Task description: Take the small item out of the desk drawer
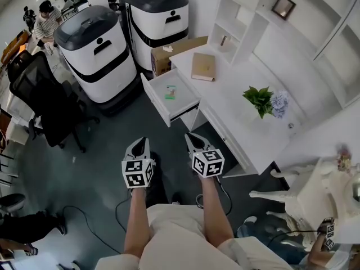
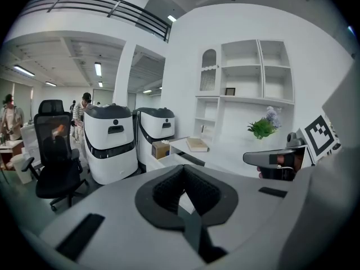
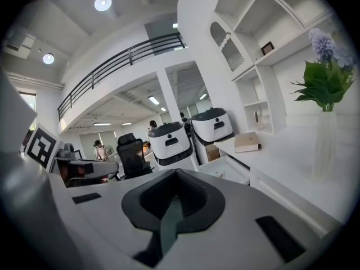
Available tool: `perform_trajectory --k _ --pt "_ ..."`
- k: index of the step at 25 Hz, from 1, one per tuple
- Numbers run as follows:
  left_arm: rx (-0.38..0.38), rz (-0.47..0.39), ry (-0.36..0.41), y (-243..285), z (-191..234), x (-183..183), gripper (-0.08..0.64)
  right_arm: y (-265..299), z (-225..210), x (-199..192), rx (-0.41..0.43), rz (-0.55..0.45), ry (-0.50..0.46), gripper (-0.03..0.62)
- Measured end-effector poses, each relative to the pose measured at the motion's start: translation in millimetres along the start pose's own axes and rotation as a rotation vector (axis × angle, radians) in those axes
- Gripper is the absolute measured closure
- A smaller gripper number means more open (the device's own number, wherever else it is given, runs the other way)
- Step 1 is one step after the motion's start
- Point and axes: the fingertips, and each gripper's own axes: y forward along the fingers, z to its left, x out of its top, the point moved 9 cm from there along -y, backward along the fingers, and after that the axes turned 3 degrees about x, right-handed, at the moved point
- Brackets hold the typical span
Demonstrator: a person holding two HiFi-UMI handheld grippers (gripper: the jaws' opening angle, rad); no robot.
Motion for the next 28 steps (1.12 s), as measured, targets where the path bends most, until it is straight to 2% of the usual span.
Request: perform_trajectory --k 2,6,9,13,20,28 --pt "-0.019 0.006 0.011 20.2 4.8 8.0 0.543 12.4 -9.1 3.6 0.004 -0.013 0.004 0.568" --pt "-0.067 0.020 -0.001 64.4 16.7 23.5 0.543 43.8 -24.8 8.4 -0.011 0.028 -0.008 0.569" --pt "-0.111 0.033 0.001 100.3 26.7 35.1 0.543 71.6 -37.2 15.1 -0.031 0.047 0.017 0.569" --pt "-0.172 0.068 -0.040 152.8 44.7 49.0 0.543 113.3 -57.4 24.7 -0.056 0.082 0.052 0.568" --pt "-0.235 0.118 -0.013 235.8 86.4 76.0 0.543 188.8 -82.1 39.4 -0.115 0.134 0.118 0.568" --pt "-0.283 0.117 0.006 314.9 138.3 104.2 0.543 272.6 -100.5 60.4 -0.218 0.139 0.135 0.568"
